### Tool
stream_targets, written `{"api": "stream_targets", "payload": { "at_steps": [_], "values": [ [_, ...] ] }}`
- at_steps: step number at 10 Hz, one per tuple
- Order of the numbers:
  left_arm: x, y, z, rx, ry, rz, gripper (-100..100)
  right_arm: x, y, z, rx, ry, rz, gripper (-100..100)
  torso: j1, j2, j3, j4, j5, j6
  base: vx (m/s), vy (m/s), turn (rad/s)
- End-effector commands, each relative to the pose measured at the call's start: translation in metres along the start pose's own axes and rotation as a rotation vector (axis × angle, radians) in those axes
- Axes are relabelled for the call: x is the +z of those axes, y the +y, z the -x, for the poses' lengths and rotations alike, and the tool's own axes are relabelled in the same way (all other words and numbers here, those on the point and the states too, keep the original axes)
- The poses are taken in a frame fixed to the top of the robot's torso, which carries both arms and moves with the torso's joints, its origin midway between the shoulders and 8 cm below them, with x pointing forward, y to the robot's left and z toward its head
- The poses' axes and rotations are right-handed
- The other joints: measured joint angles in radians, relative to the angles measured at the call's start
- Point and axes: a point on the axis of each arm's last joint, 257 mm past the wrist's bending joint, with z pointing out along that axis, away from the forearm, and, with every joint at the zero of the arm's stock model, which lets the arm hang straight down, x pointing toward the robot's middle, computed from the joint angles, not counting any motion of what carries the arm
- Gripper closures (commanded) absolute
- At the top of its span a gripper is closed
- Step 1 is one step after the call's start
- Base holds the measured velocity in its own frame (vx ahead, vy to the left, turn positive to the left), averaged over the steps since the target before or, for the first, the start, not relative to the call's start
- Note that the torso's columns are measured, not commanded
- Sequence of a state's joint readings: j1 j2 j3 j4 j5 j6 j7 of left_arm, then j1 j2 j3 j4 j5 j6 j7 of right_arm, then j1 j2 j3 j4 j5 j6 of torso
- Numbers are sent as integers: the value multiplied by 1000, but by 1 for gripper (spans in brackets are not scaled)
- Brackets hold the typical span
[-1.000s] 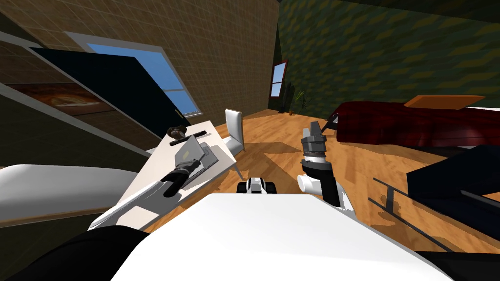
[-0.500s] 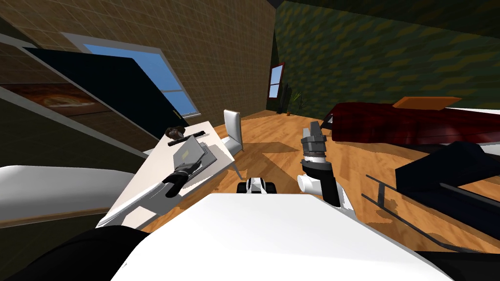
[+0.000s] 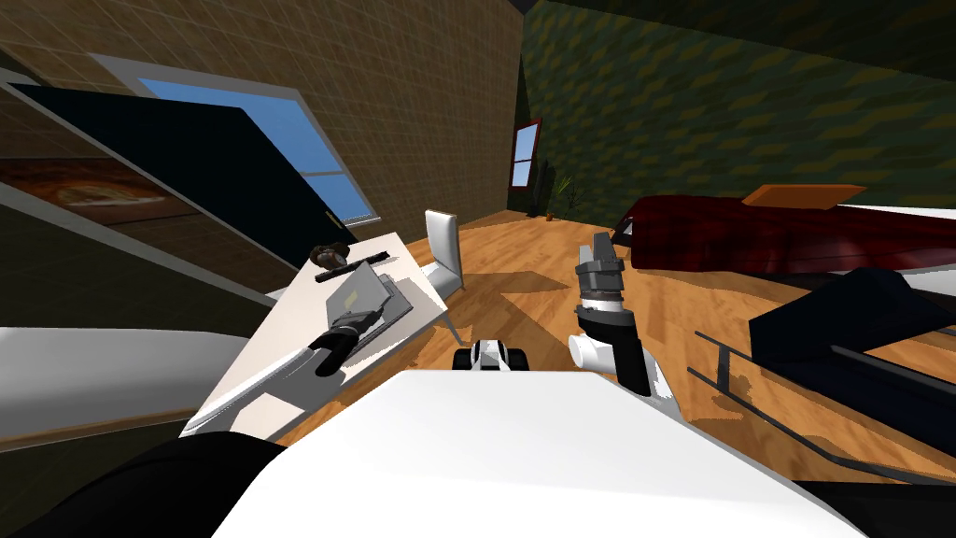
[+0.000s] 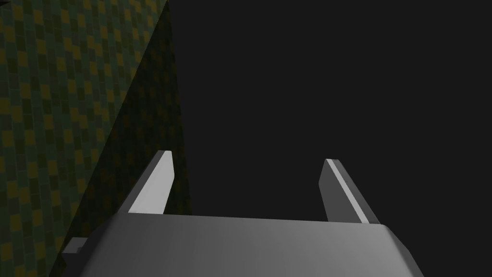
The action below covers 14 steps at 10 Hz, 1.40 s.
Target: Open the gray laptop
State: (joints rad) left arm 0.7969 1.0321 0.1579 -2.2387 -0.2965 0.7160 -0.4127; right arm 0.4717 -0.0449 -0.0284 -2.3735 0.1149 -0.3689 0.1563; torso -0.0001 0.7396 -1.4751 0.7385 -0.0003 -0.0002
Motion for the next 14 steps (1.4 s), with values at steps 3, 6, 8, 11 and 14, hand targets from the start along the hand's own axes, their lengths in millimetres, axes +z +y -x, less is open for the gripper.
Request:
{"api": "stream_targets", "payload": {
  "at_steps": [3,6,8,11,14],
  "values": [
    [-14,-2,27,-2,-2,5,-100,0,0,0,0,0,0,0,0,-1,-1,0,0,0,-4,28,4],
    [-25,-6,42,1,0,0,-100,0,0,0,0,0,0,0,0,-2,-1,-1,0,0,0,25,4],
    [-25,-7,44,2,-1,-3,-100,0,0,0,0,0,0,0,0,-2,-1,-1,0,0,3,19,2],
    [-25,-6,44,2,0,-2,0,0,0,0,0,0,0,0,0,-1,-1,0,0,0,0,0,0],
    [-25,-6,44,2,0,-2,0,0,0,0,0,0,0,0,0,-2,-1,-1,0,0,0,0,0]
  ]
}}
